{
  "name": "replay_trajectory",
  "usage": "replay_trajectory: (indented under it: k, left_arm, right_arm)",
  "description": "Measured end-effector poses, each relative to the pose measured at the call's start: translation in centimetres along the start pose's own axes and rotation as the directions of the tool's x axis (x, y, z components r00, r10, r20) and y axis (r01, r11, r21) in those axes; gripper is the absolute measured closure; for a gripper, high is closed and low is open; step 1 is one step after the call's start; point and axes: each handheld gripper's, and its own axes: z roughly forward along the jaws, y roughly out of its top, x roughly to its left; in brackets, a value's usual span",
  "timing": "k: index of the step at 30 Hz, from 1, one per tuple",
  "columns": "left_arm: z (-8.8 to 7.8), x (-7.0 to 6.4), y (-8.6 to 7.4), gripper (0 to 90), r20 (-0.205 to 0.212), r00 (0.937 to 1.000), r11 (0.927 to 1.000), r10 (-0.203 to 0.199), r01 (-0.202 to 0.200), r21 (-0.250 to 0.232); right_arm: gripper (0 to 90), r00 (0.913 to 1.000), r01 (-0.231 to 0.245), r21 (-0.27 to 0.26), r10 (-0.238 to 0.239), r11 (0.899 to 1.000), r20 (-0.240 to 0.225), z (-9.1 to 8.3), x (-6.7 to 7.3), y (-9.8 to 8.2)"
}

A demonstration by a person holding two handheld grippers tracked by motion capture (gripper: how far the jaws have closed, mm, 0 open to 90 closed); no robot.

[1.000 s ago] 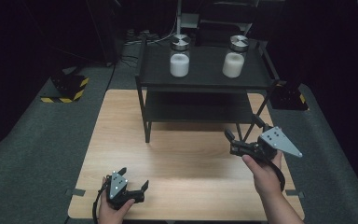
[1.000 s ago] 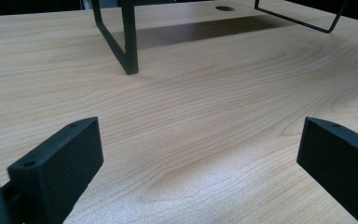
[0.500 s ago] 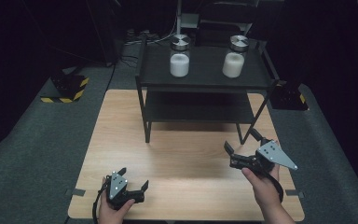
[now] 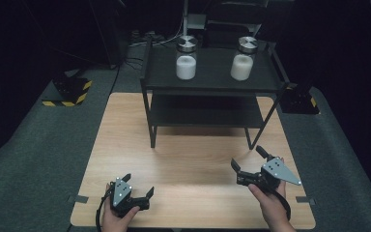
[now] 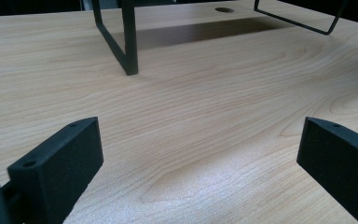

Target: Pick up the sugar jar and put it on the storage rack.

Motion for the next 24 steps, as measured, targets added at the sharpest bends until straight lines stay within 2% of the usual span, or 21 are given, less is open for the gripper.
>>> replay_trajectory:
  k: [12,24]
  left_arm:
    - [0.0,0.0,0.0,0.6,0.001,1.0000,1.0000,0.005,-0.005,0.001]
    - [0.0,0.0,0.0,0.6,0.005,1.0000,1.0000,0.006,-0.006,0.000]
  right_arm:
    - [0.1,0.9990,-0.033,0.086,0.030,0.996,0.032,-1.0,-0.3,-3.0]
    - [0.1,0.9974,-0.043,0.155,0.033,0.987,0.065,-2.0,-0.6,-5.2]
